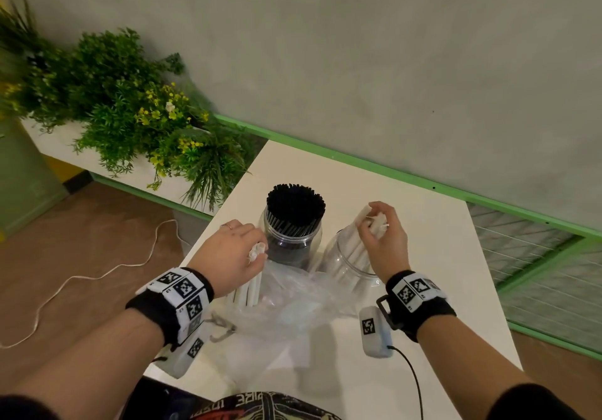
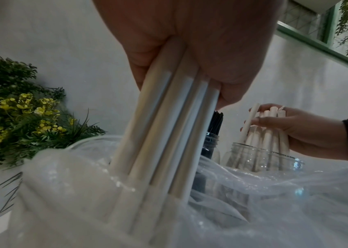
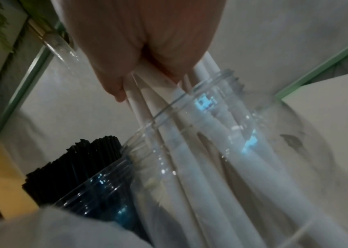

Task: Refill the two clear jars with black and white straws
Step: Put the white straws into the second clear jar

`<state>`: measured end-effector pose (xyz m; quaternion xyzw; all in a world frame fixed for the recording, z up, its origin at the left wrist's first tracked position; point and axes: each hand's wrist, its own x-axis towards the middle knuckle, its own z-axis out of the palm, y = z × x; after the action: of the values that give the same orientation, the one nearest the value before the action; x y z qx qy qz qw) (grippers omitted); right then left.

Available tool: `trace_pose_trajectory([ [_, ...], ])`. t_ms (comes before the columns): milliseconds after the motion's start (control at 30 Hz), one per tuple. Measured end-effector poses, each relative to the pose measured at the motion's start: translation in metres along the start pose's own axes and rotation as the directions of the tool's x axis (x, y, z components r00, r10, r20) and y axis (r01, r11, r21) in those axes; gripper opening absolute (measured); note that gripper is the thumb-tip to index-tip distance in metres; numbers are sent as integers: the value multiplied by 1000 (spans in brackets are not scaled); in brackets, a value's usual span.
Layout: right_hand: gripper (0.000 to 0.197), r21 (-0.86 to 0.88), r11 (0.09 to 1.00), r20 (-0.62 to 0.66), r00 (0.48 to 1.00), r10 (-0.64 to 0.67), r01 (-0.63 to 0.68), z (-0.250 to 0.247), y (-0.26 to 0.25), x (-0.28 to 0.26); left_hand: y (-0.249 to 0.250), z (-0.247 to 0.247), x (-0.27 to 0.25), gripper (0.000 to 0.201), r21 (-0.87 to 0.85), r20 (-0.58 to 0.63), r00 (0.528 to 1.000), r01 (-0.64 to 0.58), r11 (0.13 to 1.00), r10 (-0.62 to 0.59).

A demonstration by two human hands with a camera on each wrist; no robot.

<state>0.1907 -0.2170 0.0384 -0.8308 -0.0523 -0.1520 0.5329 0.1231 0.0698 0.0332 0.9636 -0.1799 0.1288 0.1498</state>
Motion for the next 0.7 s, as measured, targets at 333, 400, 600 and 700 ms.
trace_pose_trajectory([
  [333,41,9,996,331,941,76,-84,-16,4,-3,0,1,1,30,5,34,999,33,999,-33],
  [400,42,-70,997,327,943,55,-34,-18,5,-4,-1,2,1,29,8,28,999,30,1000,-30],
  [600,43,-293,945,115,987,-116,145,-19,8,-6,-2,3,2,28,4,27,999,29,1000,-29],
  [700,39,-355,908,96,975,-199,220,-22,10,-7,-2,3,3,30,6,38,998,46,999,-46],
])
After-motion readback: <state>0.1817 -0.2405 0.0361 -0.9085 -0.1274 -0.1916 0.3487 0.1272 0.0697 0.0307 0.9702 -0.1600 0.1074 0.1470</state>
